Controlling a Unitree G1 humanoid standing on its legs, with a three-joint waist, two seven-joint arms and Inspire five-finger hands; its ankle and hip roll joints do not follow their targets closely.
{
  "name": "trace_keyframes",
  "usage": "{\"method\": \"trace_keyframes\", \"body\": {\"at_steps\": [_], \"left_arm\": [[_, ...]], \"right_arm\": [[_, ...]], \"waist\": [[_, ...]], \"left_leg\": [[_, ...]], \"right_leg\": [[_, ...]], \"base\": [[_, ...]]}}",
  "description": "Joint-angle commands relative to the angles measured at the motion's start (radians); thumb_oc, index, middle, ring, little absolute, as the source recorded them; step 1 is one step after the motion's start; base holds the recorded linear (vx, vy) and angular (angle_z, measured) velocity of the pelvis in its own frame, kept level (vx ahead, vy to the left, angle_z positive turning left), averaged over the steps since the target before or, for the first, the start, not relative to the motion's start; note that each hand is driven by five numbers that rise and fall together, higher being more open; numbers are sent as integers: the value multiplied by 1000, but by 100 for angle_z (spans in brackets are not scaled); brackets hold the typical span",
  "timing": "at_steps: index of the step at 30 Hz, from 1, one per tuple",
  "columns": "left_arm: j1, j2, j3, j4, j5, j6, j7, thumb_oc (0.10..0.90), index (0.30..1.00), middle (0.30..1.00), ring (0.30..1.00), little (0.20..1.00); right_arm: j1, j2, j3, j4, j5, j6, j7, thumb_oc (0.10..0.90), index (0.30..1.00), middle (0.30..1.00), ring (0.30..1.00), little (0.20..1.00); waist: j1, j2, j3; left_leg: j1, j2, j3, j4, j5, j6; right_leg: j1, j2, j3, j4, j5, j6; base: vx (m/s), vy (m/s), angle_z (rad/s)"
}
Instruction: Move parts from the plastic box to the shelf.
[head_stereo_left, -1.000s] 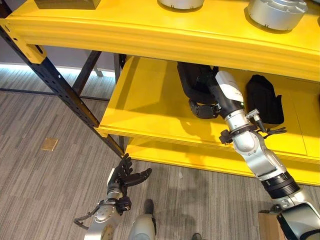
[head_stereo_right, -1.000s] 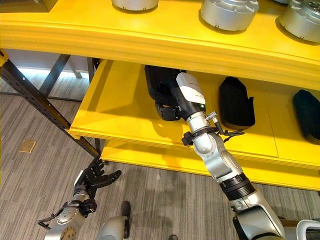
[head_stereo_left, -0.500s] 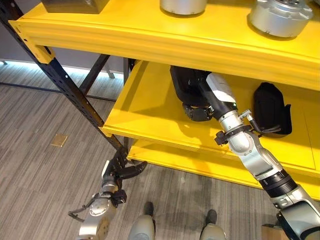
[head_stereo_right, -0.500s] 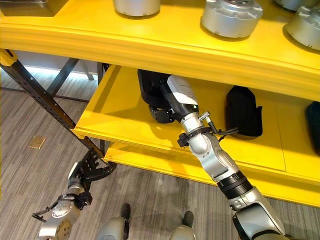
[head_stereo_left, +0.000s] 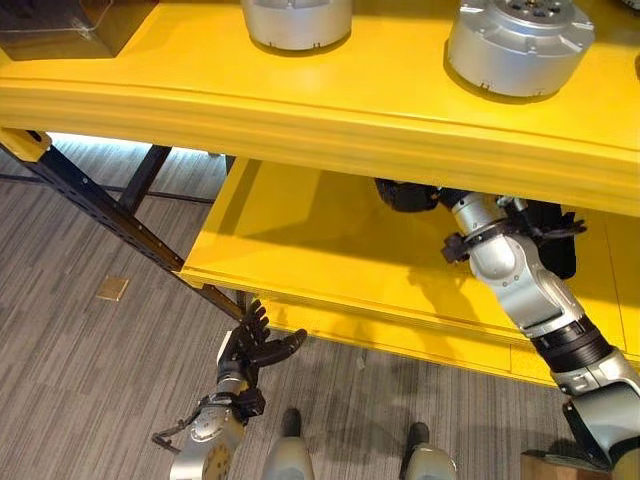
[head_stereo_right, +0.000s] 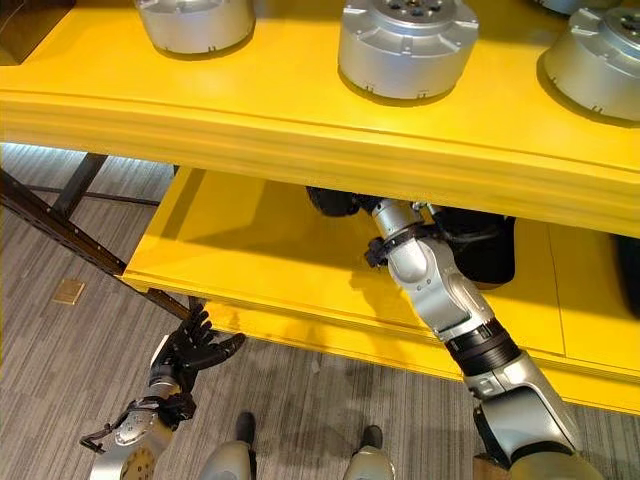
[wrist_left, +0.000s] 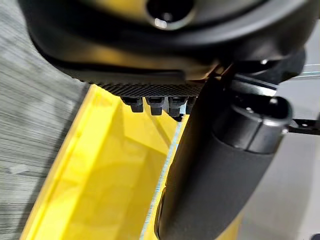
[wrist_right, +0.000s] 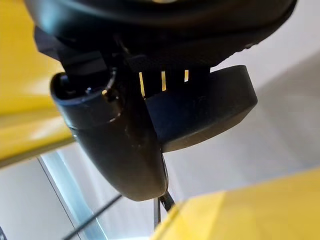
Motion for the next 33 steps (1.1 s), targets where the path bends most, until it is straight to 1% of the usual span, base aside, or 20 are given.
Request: {"method": "trace_keyframes", "body": {"at_steps": [1, 2, 3, 6, 7, 11, 13, 14, 20, 21, 25, 27, 30, 31, 33], "left_arm": [[22, 74, 10, -112, -13, -86, -7, 900, 1000, 1000, 1000, 1000], [22, 74, 10, -112, -13, -86, -7, 900, 1000, 1000, 1000, 1000], [19, 84, 9, -122, -21, -92, -9, 900, 1000, 1000, 1000, 1000], [15, 92, 6, -121, -26, -98, -10, 900, 1000, 1000, 1000, 1000], [12, 101, 5, -121, -30, -102, -9, 900, 1000, 1000, 1000, 1000], [1, 113, -1, -112, -37, -107, -7, 900, 1000, 1000, 1000, 1000], [-2, 113, -2, -110, -36, -107, -6, 900, 1000, 1000, 1000, 1000], [-6, 114, -7, -105, -38, -110, -5, 900, 1000, 1000, 1000, 1000], [-21, 118, -14, -107, -42, -115, -5, 900, 1000, 1000, 1000, 1000], [-27, 115, -18, -108, -43, -116, -2, 900, 1000, 1000, 1000, 1000], [-37, 110, -22, -105, -43, -115, 5, 900, 1000, 1000, 1000, 1000], [-44, 109, -32, -105, -39, -112, 5, 900, 1000, 1000, 1000, 1000], [-47, 110, -37, -105, -39, -112, 5, 900, 1000, 1000, 1000, 1000], [-53, 113, -46, -105, -39, -112, 3, 900, 1000, 1000, 1000, 1000], [-54, 112, -49, -104, -40, -113, 3, 900, 1000, 1000, 1000, 1000]], "right_arm": [[-223, 44, -11, 20, 4, -70, -82, 400, 300, 300, 300, 300], [-223, 44, -11, 20, 4, -70, -82, 400, 300, 300, 300, 300], [-266, 50, 11, 68, 10, -64, -81, 400, 300, 300, 300, 300], [-303, 59, 27, 113, 9, -59, -87, 400, 300, 300, 300, 300], [-331, 69, 38, 156, 18, -52, -91, 400, 300, 300, 300, 300], [-386, 75, 67, 250, 26, -30, -97, 400, 300, 300, 300, 300], [-390, 77, 72, 276, 30, -28, -98, 400, 300, 300, 300, 300], [-394, 88, 80, 316, 36, -16, -96, 400, 300, 300, 300, 300], [-401, 125, 102, 433, 52, -4, -91, 400, 300, 300, 300, 300], [-393, 136, 107, 459, 51, 7, -83, 400, 300, 300, 300, 300], [-382, 149, 113, 490, 45, 16, -73, 400, 300, 300, 300, 300], [-386, 153, 126, 545, 27, 27, -69, 400, 300, 300, 300, 300], [-395, 154, 130, 584, 28, 30, -73, 400, 300, 300, 300, 300], [-410, 159, 141, 644, 23, 39, -77, 400, 300, 300, 300, 300], [-418, 168, 147, 671, 25, 38, -77, 400, 300, 300, 300, 300]], "waist": [[11, -54, -115], [11, -54, -115], [20, -59, -109], [28, -62, -100], [37, -65, -87], [51, -64, -58], [53, -62, -54], [57, -61, -49], [68, -59, -35], [69, -61, -31], [71, -68, -27], [74, -73, -20], [75, -75, -17], [77, -76, -13], [78, -76, -12]], "left_leg": [[-24, 59, -23, 167, -147, -39], [-24, 59, -23, 167, -147, -39], [-34, 56, -27, 196, -162, -38], [-44, 55, -29, 228, -181, -34], [-61, 51, -33, 267, -198, -33], [-111, 49, -45, 358, -239, -28], [-122, 47, -45, 378, -248, -25], [-129, 41, -50, 396, -260, -21], [-155, 36, -59, 448, -282, -15], [-157, 35, -64, 467, -295, -12], [-161, 35, -68, 502, -319, -6], [-165, 33, -74, 534, -340, -1], [-169, 33, -76, 549, -350, 1], [-177, 31, -79, 565, -358, 4], [-180, 32, -79, 568, -361, 5]], "right_leg": [[36, -36, 10, 15, -1, 10], [36, -36, 10, 15, -1, 10], [34, -41, 14, 25, -2, 11], [26, -44, 20, 41, -8, 10], [14, -47, 26, 63, -14, 8], [-20, -56, 42, 126, -35, 4], [-26, -57, 46, 139, -40, 3], [-32, -60, 54, 149, -43, 3], [-44, -67, 60, 180, -62, 1], [-45, -68, 63, 191, -69, -2], [-43, -67, 67, 213, -87, -6], [-39, -66, 74, 231, -97, -8], [-39, -64, 74, 238, -102, -9], [-42, -64, 76, 244, -104, -9], [-44, -65, 75, 246, -104, -9]], "base": [[0, 0, 0], [-33, 45, 1], [-29, 33, 4], [-57, 40, 2], [-84, 31, -7], [-88, 48, -6], [-34, 47, 1], [-18, 39, -1], [-25, 40, 1], [-19, 48, 11], [-8, 32, -2], [-16, 49, -3], [-10, 13, 2], [-29, 32, 3], [-12, 14, 2]]}}
